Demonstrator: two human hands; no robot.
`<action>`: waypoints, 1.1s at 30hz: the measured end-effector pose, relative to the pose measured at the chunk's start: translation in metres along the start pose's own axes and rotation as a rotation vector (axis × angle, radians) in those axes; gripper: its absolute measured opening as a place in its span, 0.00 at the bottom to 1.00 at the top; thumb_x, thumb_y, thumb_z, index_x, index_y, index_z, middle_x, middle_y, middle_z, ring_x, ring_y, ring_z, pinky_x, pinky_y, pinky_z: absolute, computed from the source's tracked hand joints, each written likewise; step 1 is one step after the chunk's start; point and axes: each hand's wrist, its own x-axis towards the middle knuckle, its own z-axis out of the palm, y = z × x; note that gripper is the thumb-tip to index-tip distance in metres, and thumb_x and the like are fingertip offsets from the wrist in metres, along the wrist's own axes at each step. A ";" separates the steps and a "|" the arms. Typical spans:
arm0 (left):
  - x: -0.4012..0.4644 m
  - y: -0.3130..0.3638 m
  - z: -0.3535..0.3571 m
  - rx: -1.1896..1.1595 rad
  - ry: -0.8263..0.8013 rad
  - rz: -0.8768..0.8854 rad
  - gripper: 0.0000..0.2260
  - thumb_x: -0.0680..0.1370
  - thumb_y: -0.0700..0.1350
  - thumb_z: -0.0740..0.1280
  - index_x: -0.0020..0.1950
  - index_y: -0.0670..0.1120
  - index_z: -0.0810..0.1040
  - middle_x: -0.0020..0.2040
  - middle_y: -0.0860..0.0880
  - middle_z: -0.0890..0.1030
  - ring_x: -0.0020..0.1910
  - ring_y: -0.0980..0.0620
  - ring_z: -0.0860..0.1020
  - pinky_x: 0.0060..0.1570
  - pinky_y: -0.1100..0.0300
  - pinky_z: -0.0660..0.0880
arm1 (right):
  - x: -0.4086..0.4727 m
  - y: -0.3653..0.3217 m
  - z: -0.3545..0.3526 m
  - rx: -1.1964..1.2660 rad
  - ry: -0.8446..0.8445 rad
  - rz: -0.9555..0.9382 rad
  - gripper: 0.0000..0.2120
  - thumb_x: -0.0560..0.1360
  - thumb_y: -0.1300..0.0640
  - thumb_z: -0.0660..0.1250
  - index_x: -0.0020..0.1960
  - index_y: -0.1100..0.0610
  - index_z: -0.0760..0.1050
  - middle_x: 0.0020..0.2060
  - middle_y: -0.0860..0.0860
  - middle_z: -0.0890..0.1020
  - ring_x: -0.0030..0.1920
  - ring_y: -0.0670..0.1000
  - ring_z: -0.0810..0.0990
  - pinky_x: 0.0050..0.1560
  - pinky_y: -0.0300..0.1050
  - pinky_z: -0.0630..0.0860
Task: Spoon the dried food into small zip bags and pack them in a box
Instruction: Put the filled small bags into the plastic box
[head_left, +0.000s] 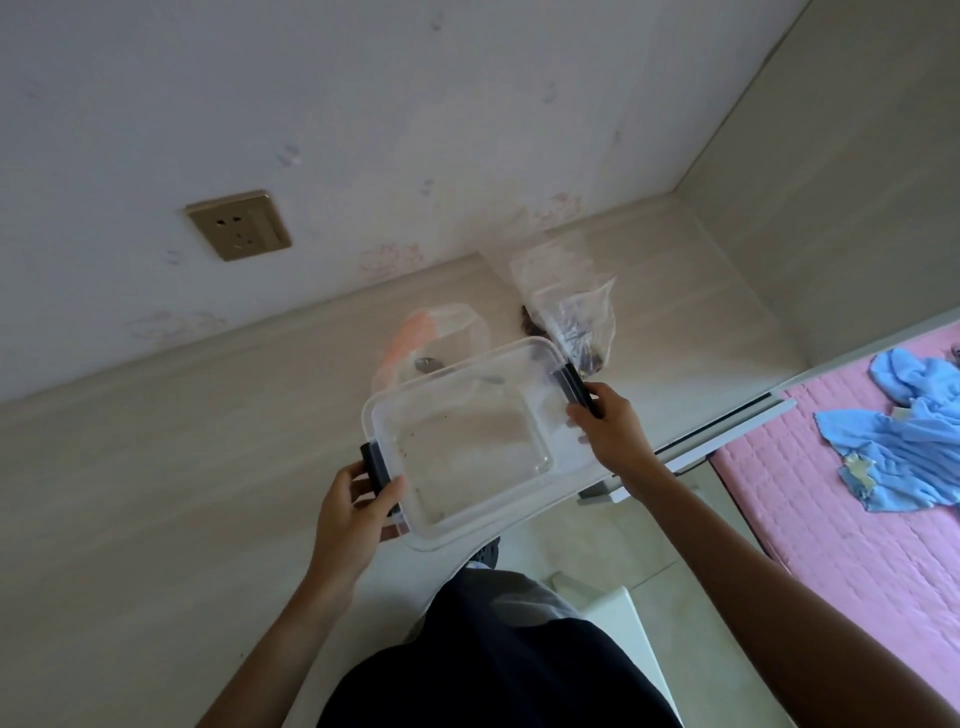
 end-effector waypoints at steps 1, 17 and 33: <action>0.005 0.004 -0.002 0.002 0.003 0.001 0.11 0.79 0.46 0.75 0.57 0.55 0.77 0.53 0.47 0.85 0.43 0.52 0.87 0.35 0.57 0.84 | 0.003 -0.005 0.002 0.011 -0.002 -0.002 0.10 0.81 0.60 0.66 0.62 0.55 0.76 0.48 0.63 0.85 0.51 0.67 0.83 0.53 0.67 0.80; 0.006 0.054 0.003 0.525 0.220 0.473 0.25 0.76 0.47 0.77 0.68 0.40 0.72 0.65 0.44 0.74 0.66 0.44 0.72 0.63 0.53 0.70 | 0.000 -0.012 -0.028 -0.049 0.031 -0.182 0.17 0.79 0.53 0.73 0.64 0.59 0.76 0.52 0.50 0.85 0.53 0.50 0.85 0.56 0.53 0.83; 0.077 0.138 0.237 0.789 -0.060 0.725 0.20 0.80 0.46 0.71 0.71 0.48 0.73 0.69 0.50 0.76 0.68 0.49 0.75 0.66 0.55 0.72 | 0.167 -0.041 -0.130 -0.204 -0.104 -0.596 0.16 0.77 0.60 0.73 0.64 0.57 0.77 0.57 0.50 0.81 0.55 0.50 0.82 0.55 0.46 0.80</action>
